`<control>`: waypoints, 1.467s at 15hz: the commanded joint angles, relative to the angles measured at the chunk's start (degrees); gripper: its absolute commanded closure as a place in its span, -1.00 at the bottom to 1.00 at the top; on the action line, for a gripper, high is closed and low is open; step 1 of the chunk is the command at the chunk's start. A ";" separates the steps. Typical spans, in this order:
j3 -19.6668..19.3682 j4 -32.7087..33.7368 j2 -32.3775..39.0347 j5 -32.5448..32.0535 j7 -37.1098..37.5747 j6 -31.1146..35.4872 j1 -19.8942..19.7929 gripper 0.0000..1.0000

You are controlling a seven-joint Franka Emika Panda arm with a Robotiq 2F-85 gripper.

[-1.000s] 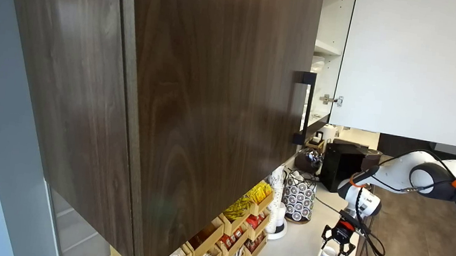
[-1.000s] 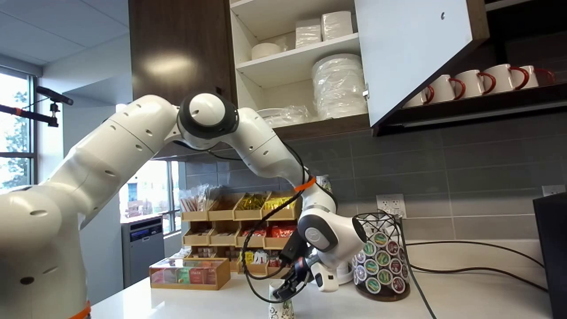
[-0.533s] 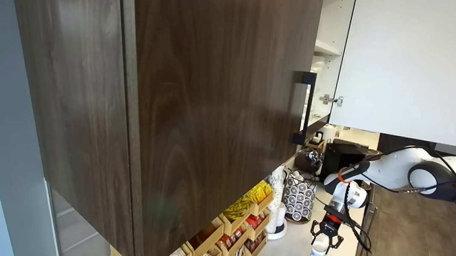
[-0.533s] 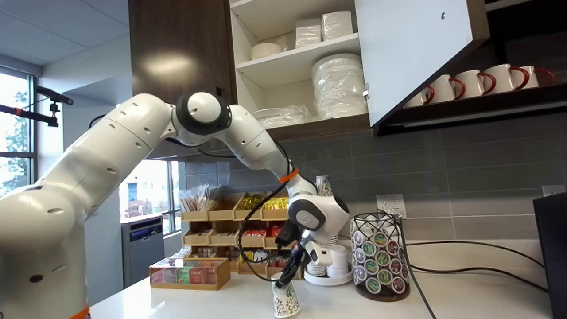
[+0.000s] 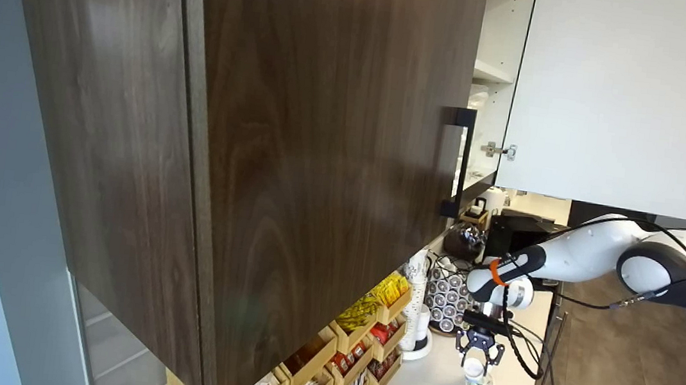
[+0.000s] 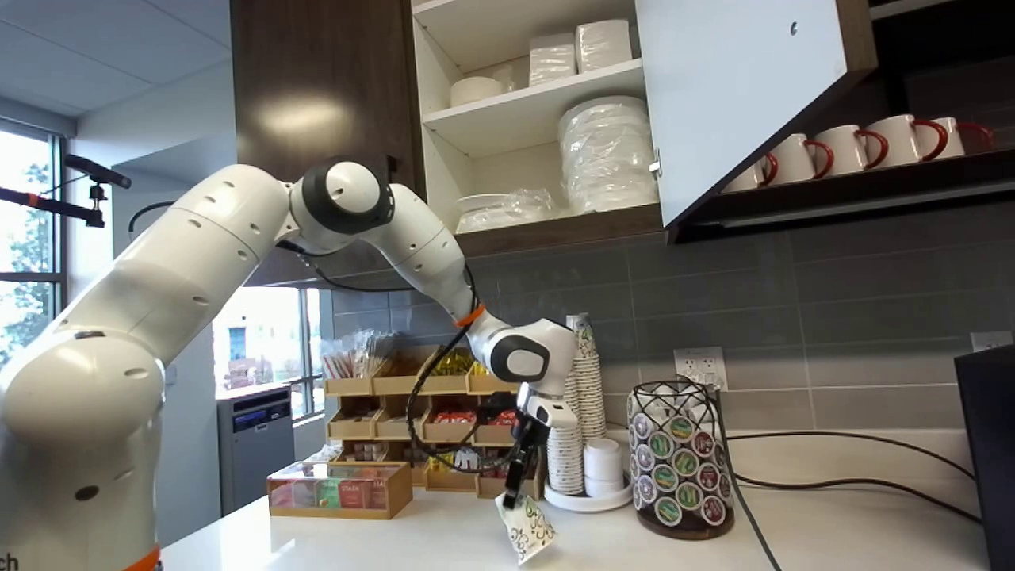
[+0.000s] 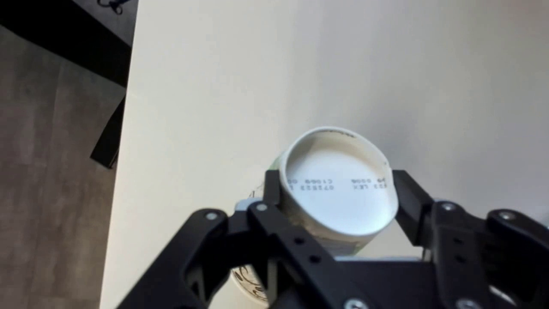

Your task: Put the cup upright in the cabinet

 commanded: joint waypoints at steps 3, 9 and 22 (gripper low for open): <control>-3.79 -6.04 -3.08 -16.51 13.88 7.72 5.63 0.20; -2.05 -9.46 -3.52 -21.65 17.25 15.35 5.16 -0.80; 1.04 -17.61 -9.58 -14.60 12.26 24.61 -1.11 -1.00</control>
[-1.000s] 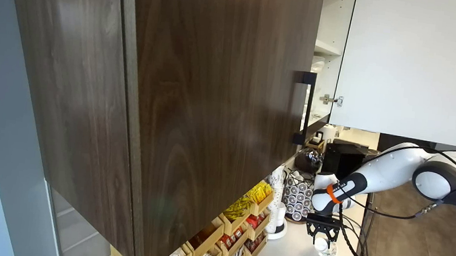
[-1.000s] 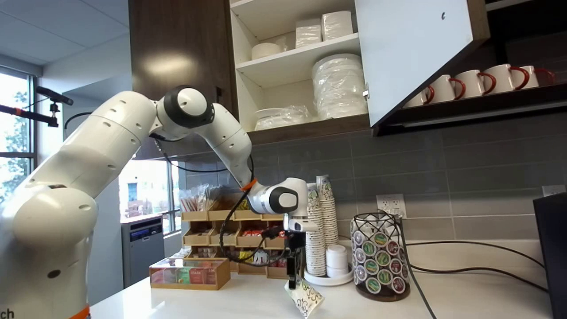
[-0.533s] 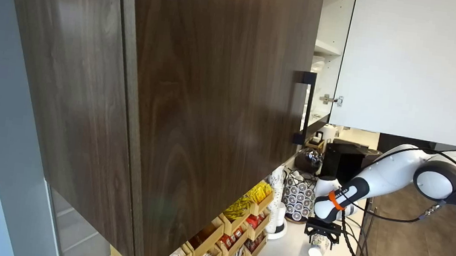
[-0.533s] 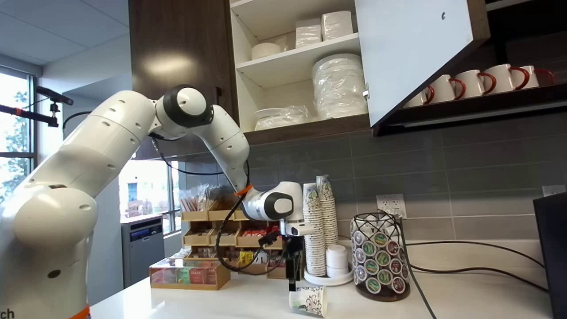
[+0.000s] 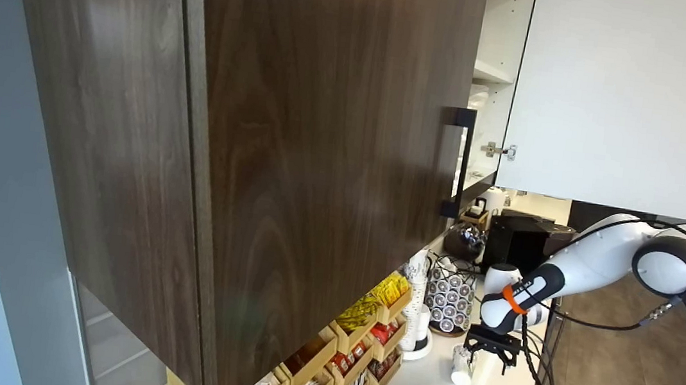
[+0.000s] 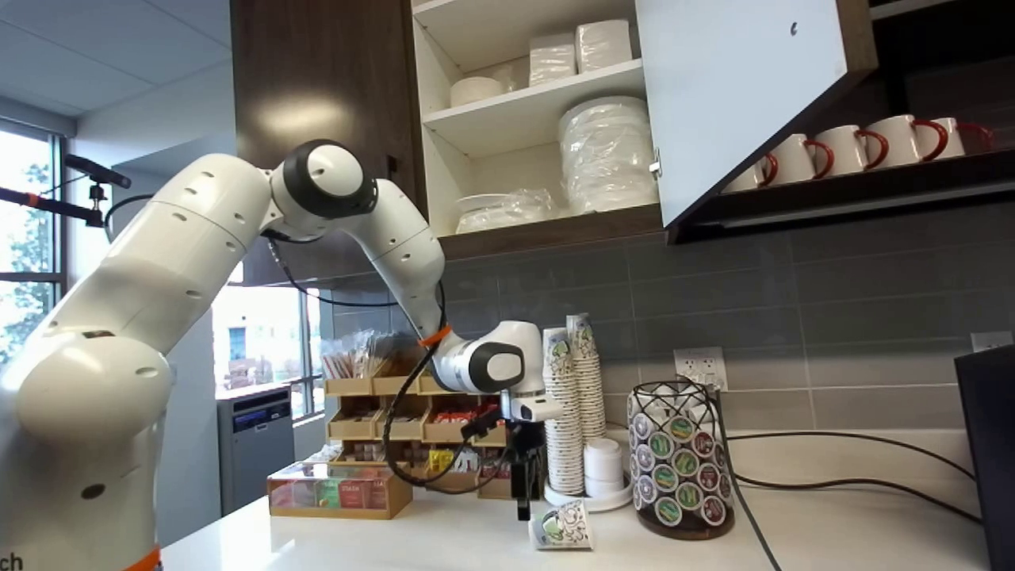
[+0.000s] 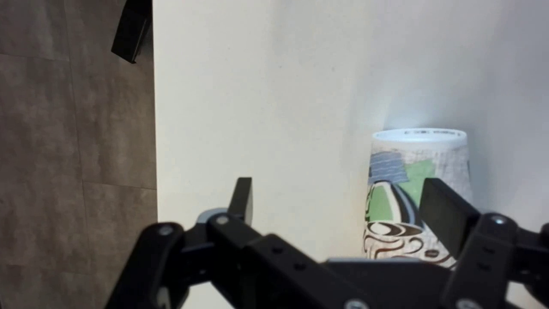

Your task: Put the cup upright in the cabinet

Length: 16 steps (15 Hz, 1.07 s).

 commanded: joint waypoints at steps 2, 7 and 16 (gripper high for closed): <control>4.93 -6.41 -5.77 10.51 -6.57 8.65 -8.18 -1.00; 6.91 -4.30 -5.16 17.87 -13.49 8.58 -11.62 -1.00; 8.33 -0.01 -1.98 25.71 -16.30 8.56 -17.01 -1.00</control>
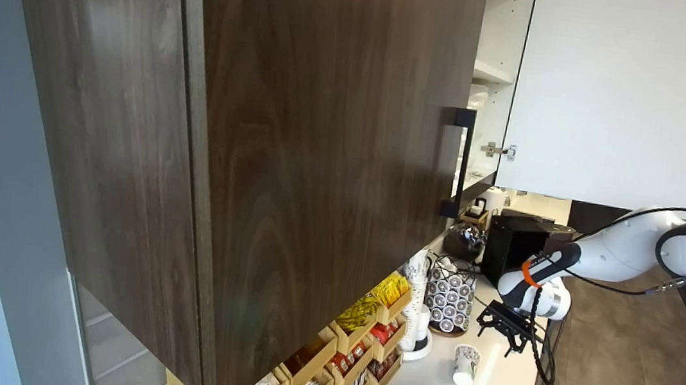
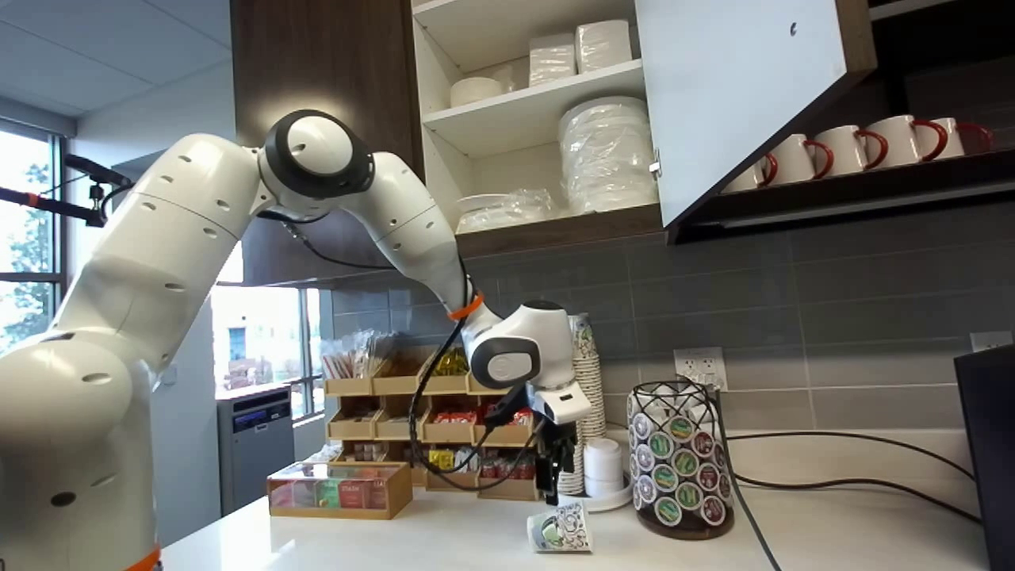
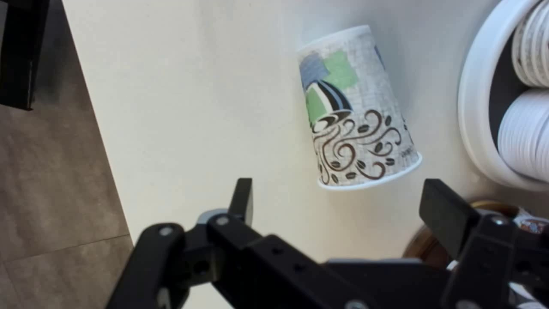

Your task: Put the cup upright in the cabinet

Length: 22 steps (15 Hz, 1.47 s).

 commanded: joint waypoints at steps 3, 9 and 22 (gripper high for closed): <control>1.14 6.51 4.97 8.61 -5.03 -2.96 -5.60 -1.00; -0.36 13.10 10.90 14.16 -4.83 -12.87 -7.78 -1.00; -3.98 21.52 19.20 16.28 -0.92 -30.57 -8.42 -1.00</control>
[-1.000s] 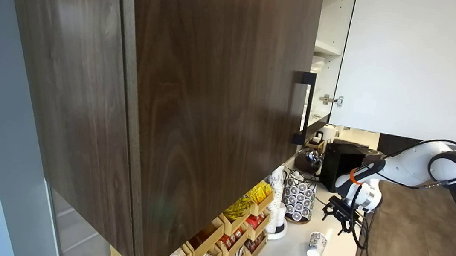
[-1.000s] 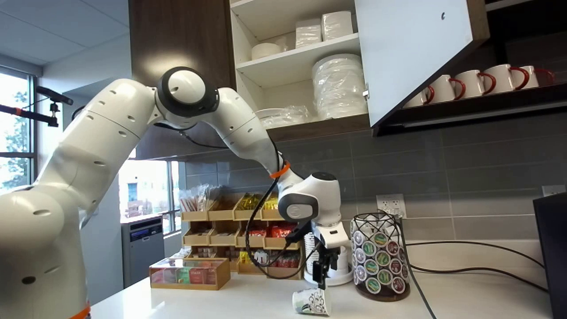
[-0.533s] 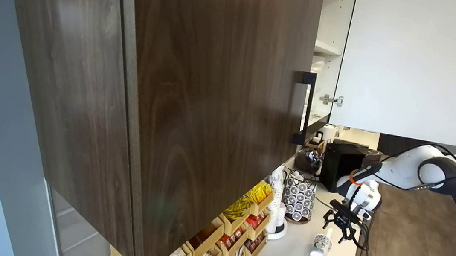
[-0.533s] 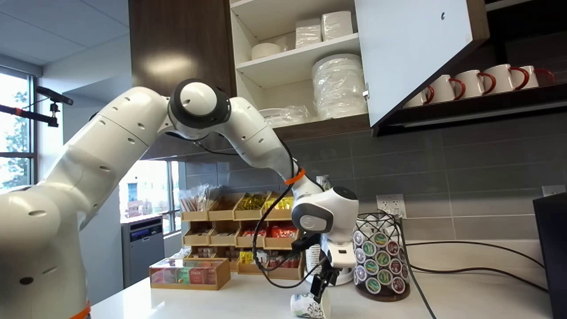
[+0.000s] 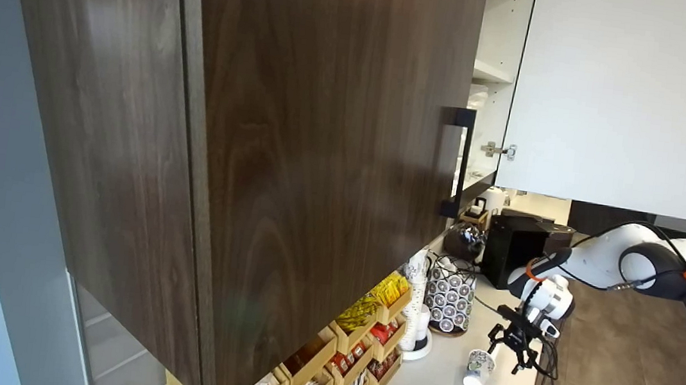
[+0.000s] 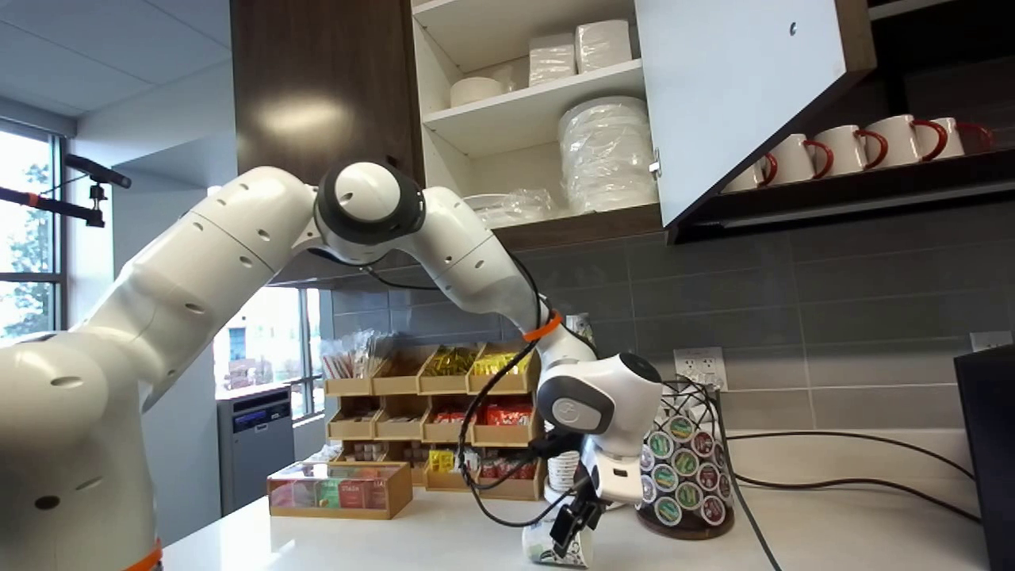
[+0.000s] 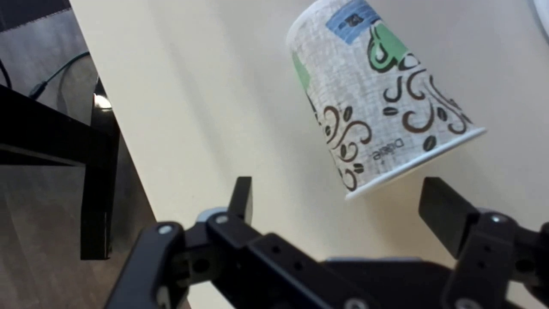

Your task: Put the cup upright in the cabinet

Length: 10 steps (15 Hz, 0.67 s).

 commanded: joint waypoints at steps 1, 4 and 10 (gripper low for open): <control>0.15 4.56 3.86 2.61 0.40 -4.95 -0.88 -1.00; 0.07 7.07 5.82 3.92 0.34 -8.28 -1.12 -0.45; -0.06 9.88 8.01 6.47 -0.31 -10.65 -1.54 0.39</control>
